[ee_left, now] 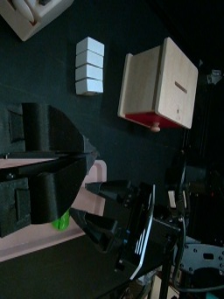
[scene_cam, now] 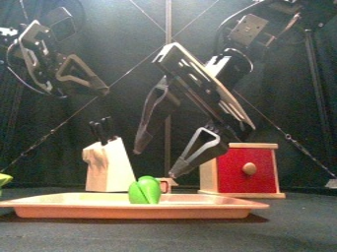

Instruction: Grab pea

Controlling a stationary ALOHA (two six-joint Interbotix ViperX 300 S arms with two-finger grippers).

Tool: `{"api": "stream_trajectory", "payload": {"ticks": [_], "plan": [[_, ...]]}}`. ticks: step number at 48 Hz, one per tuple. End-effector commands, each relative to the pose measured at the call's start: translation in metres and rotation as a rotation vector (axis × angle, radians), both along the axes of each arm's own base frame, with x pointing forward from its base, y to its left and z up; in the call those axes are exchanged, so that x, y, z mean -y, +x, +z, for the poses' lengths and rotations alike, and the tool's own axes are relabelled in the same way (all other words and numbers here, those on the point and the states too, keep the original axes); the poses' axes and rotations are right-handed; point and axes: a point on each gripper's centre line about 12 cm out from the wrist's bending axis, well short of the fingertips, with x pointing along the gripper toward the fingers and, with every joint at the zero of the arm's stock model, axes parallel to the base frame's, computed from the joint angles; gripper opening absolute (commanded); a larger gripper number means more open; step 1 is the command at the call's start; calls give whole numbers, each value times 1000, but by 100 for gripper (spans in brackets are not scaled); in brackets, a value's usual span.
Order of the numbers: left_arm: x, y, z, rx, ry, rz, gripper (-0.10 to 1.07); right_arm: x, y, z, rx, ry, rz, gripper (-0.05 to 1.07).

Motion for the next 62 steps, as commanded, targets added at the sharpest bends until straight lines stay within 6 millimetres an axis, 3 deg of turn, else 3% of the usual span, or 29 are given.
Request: {"api": "stream_trajectory", "payload": {"ticks": [1, 31, 38, 51, 62], "plan": [[0, 2, 5, 16, -5, 6, 38, 3, 2, 21, 39, -10, -31, 93], [0, 2, 4, 15, -9, 8, 38, 0, -1, 17, -22, -55, -136, 93], [0, 2, 4, 15, -9, 8, 38, 1, -3, 17, -109, -92, -153, 93], [0, 2, 4, 15, -9, 8, 38, -13, 12, 17, -263, -101, -10, 93], [0, 2, 4, 14, -8, 8, 38, -17, 21, 13, -278, -96, 21, 93]]}}
